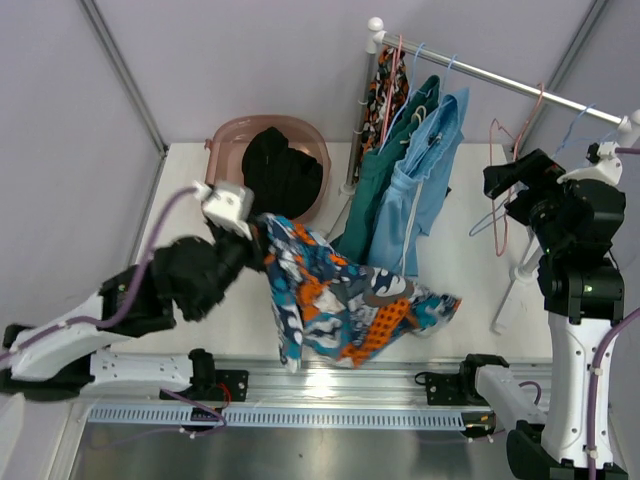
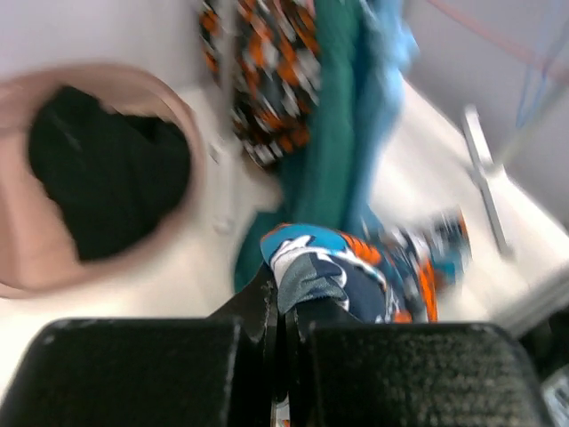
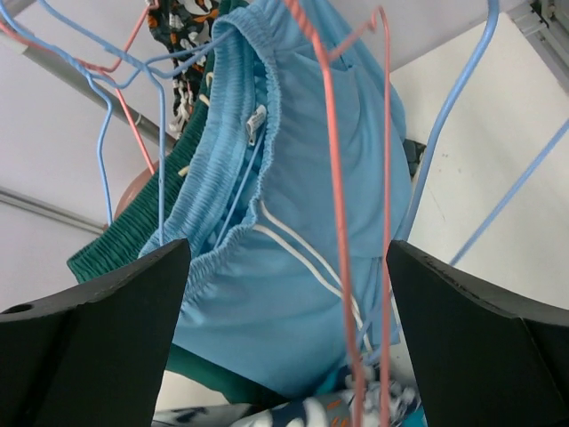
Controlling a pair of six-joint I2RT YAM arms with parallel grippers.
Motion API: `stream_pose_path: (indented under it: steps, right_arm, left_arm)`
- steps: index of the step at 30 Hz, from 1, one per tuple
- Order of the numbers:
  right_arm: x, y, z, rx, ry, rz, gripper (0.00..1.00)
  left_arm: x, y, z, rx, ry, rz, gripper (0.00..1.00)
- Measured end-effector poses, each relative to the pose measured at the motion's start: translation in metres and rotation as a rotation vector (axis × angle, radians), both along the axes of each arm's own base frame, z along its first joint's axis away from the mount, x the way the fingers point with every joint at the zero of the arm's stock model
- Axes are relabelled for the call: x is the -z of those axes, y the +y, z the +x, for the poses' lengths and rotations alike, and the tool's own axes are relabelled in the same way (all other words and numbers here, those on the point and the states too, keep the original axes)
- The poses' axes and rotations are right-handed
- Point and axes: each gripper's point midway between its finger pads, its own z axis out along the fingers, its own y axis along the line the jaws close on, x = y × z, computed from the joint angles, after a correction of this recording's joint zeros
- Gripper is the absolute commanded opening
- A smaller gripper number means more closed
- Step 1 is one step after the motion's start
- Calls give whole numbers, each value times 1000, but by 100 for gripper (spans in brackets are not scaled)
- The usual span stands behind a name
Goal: Remove the shorts from the hanger
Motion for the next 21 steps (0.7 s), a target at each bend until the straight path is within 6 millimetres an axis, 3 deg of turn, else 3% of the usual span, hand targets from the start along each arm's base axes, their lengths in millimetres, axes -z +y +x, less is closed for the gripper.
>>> stream_pose_path:
  steps: [7,11,15,17,21]
  right_arm:
    - [28,4,-17,-15,30,7,99]
    - [48,12,-27,-56,51,25,99]
    - [73,23,-30,-110,86,48,97]
    - [90,27,-29,-134,114,60,97]
    - [115,32,-31,-162,166,75,97]
  left_arm:
    - [-121,77,88,-332,-171,-74,0]
    - [-182,97,138,-426,-263,-107,0]
    - [-246,96,201,-427,-388,-185,0]
    - [-255,94,234,-408,-435,-220,0]
    - [-216,84,305,-330,-382,-248,0]
